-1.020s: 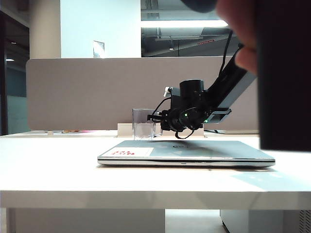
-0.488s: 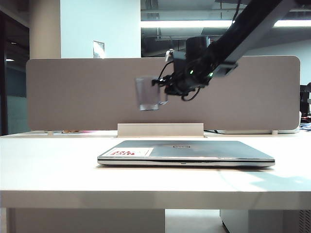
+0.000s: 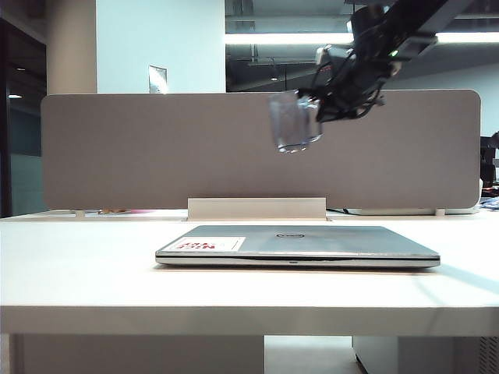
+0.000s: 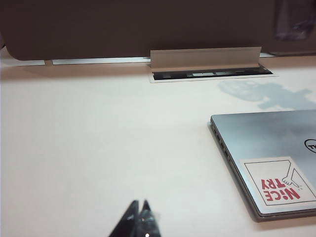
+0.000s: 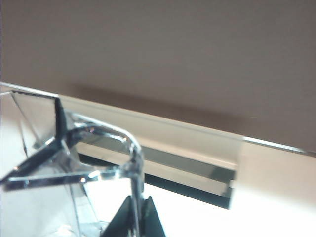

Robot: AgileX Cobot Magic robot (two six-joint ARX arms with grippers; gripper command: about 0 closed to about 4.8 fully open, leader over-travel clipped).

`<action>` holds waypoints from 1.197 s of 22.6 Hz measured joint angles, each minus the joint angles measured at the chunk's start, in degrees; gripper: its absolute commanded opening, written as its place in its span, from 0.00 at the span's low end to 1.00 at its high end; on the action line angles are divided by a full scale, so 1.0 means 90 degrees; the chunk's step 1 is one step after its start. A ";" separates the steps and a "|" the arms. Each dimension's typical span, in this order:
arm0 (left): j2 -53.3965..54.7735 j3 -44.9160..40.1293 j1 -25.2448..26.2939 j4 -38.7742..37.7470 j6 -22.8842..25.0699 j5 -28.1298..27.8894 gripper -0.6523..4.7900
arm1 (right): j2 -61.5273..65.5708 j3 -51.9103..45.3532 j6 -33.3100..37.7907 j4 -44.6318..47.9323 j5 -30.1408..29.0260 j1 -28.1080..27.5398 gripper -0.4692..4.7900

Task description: Pick up the water cup and place it on the right side of the laptop.

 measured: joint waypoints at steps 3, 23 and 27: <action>0.0000 0.0000 0.0000 0.0002 0.0000 0.0000 0.11 | -0.0260 -0.0005 -0.0027 -0.0544 -0.0270 -0.0306 0.09; 0.0012 0.0000 -0.0044 0.0002 -0.0002 -0.0002 0.11 | -0.4828 -0.4359 0.0017 -0.0855 -0.0823 -0.1256 0.09; 0.0010 0.0000 -0.0352 0.0000 -0.0002 0.0005 0.11 | -0.5931 -0.5241 -0.0100 -0.0816 -0.0809 -0.1304 0.09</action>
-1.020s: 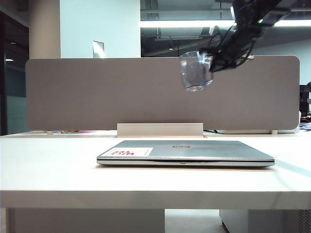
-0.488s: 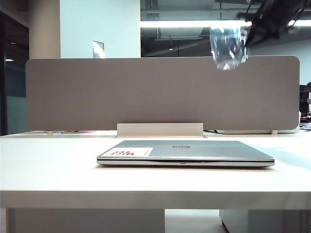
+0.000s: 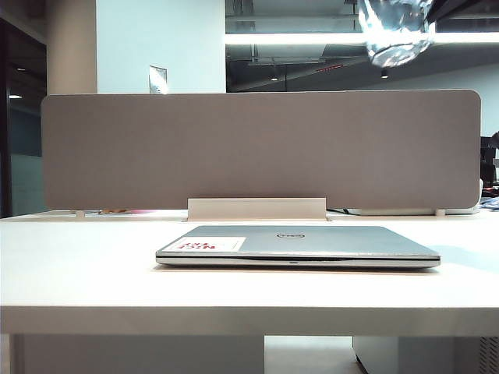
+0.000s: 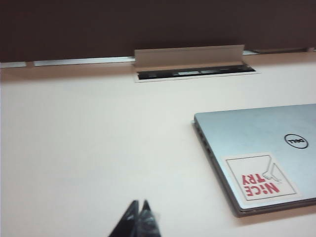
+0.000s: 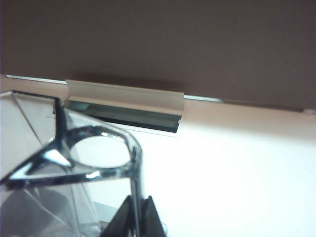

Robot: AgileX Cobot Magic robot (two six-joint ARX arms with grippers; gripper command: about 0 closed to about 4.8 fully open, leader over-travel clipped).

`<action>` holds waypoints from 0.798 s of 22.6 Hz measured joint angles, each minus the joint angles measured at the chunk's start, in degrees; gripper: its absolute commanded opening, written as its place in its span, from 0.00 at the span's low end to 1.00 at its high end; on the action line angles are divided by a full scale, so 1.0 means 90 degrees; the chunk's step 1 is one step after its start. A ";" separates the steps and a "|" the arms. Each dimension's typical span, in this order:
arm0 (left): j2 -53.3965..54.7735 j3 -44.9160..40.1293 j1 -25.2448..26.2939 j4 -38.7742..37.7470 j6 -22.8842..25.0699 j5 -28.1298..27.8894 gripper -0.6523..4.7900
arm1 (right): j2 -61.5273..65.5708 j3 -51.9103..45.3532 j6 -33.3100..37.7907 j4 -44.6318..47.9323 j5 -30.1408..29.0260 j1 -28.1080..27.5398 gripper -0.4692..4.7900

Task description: Pick up the water cup and place it on the right side of the laptop.

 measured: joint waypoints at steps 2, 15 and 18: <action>-0.0005 0.0000 -0.0187 0.0000 0.0000 0.0000 0.11 | -0.0442 -0.0333 -0.0036 0.0024 0.0129 -0.0056 0.09; -0.0015 0.0000 -0.0308 0.0002 0.0000 0.0000 0.11 | -0.2880 -0.3300 0.0041 0.0306 0.0884 -0.0107 0.09; -0.0015 0.0000 -0.0308 0.0000 0.0000 0.0000 0.11 | -0.2994 -0.3973 0.0296 0.1071 0.1054 -0.0109 0.09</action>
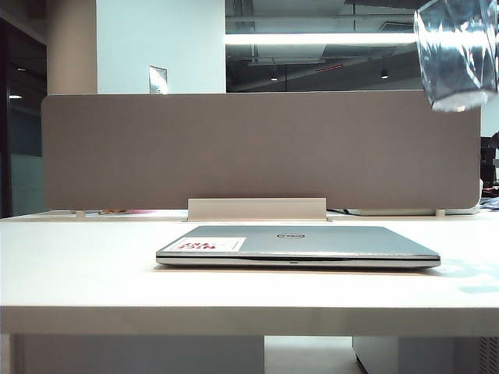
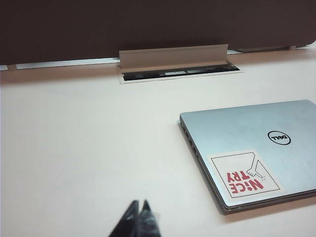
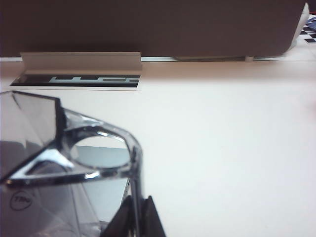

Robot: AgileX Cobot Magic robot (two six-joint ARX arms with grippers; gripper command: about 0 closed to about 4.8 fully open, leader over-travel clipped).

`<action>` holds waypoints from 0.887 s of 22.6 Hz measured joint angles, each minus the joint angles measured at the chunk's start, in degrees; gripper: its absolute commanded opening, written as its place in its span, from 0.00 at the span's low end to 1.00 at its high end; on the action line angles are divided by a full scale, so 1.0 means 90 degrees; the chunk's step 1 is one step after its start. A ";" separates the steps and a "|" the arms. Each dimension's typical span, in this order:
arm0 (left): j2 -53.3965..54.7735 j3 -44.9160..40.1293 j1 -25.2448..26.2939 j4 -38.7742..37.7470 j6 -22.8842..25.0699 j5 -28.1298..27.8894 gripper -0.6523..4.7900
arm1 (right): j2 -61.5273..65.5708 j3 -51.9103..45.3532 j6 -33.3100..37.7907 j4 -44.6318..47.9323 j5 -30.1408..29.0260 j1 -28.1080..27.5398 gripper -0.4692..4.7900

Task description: Pick up the water cup and place it on the right side of the laptop.

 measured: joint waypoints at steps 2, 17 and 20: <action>0.0000 0.0000 0.0000 0.0000 0.0000 0.0002 0.11 | 0.0000 -0.0350 0.0063 0.0381 0.0017 0.0002 0.09; 0.0002 0.0000 0.0000 0.0000 0.0000 0.0002 0.11 | 0.0767 -0.2506 0.0024 0.3330 -0.0177 -0.0510 0.09; 0.0002 0.0000 0.0000 0.0000 0.0000 0.0002 0.11 | 0.1377 -0.2506 0.0024 0.3806 -0.0510 -0.0799 0.09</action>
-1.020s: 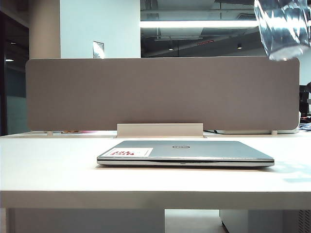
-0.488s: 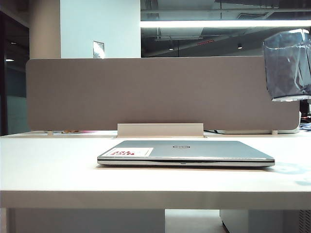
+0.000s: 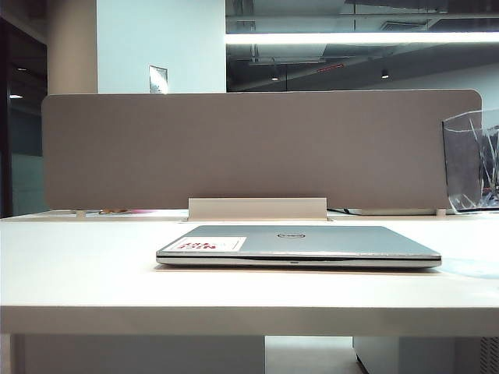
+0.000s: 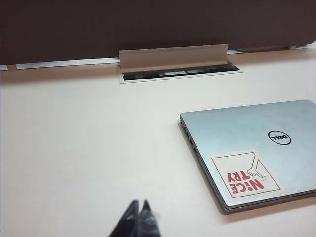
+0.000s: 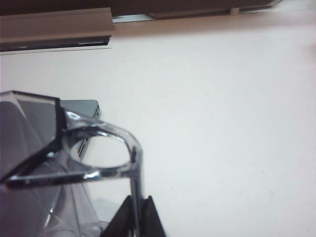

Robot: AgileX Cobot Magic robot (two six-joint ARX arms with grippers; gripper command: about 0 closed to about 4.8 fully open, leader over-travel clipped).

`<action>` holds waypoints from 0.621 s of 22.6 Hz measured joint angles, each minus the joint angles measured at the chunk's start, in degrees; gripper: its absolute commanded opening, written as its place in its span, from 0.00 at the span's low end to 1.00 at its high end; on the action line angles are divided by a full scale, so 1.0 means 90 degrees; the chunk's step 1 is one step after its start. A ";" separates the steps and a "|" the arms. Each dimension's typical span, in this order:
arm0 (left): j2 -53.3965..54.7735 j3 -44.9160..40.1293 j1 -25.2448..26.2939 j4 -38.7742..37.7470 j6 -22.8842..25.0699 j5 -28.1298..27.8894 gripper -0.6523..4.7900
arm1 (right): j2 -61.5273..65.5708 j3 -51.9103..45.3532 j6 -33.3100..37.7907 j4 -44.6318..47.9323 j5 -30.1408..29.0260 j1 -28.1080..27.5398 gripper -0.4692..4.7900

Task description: Pick up the water cup and place it on the right side of the laptop.

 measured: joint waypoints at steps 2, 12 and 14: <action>0.0000 0.0000 0.0000 0.0000 0.0000 0.0000 0.11 | 0.0476 0.0029 0.0000 0.0498 -0.0459 -0.0214 0.09; 0.0000 0.0000 0.0000 0.0000 0.0000 -0.0002 0.11 | 0.2470 0.0049 -0.0107 0.2351 -0.0906 -0.0471 0.09; 0.0000 0.0000 0.0000 0.0000 0.0000 -0.0002 0.11 | 0.2686 0.0056 -0.0155 0.2448 -0.0903 -0.0471 0.09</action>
